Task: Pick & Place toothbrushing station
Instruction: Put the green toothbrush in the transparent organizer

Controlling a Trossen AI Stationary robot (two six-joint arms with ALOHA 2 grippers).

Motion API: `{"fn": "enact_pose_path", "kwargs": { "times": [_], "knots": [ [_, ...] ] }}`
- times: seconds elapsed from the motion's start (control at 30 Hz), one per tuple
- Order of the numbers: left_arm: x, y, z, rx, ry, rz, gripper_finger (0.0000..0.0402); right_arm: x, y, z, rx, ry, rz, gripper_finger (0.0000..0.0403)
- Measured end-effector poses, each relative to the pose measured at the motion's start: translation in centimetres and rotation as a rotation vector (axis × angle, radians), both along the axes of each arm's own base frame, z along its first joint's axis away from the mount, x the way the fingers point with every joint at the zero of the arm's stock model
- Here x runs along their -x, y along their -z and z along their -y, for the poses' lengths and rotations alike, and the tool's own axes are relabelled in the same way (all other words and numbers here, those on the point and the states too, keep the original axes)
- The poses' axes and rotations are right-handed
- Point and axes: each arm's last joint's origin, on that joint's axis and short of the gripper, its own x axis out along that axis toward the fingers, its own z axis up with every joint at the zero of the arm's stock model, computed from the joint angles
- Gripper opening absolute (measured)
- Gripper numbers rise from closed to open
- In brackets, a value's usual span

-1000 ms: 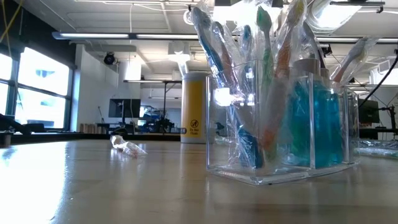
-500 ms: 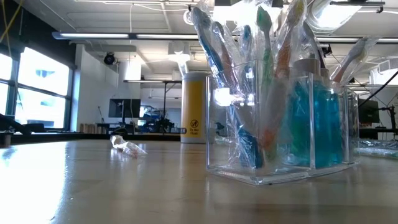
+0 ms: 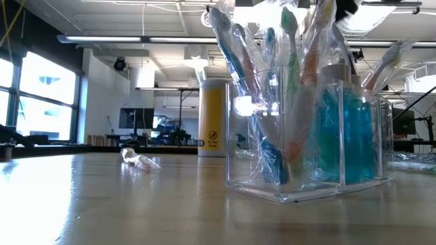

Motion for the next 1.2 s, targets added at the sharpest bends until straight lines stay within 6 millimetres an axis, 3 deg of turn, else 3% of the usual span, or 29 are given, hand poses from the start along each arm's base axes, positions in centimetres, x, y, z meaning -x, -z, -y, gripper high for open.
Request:
{"fn": "enact_pose_path", "kwargs": {
  "times": [0.17,0.4,0.5,0.63,0.97,1.2],
  "knots": [
    [0.0,0.2,0.0,0.003,-0.001,-0.011,0.0205,-0.5,4.9,1.2,-0.42,-0.017,-0.212,0.0198],
    [0.1,0.9,0.0,0.04,0.018,-0.029,0.0205,-0.1,13.1,1.3,-0.565,0.1,-0.385,0.0194],
    [0.1,1.0,0.0,0.051,0.031,-0.029,0.0205,0.2,16.0,1.2,-0.585,0.188,-0.373,0.0194],
    [0.0,1.0,0.1,0.056,0.049,-0.029,0.0205,0.2,19.6,0.7,-0.636,0.162,-0.35,0.0194],
    [0.0,1.0,0.2,0.066,0.101,-0.04,0.0205,0.3,24.1,-0.4,-0.672,0.146,-0.256,0.0194],
    [0.0,1.2,0.2,0.064,0.124,-0.06,0.0205,-0.2,25.6,-2.4,-0.698,0.095,-0.197,0.0194]
  ]
}}
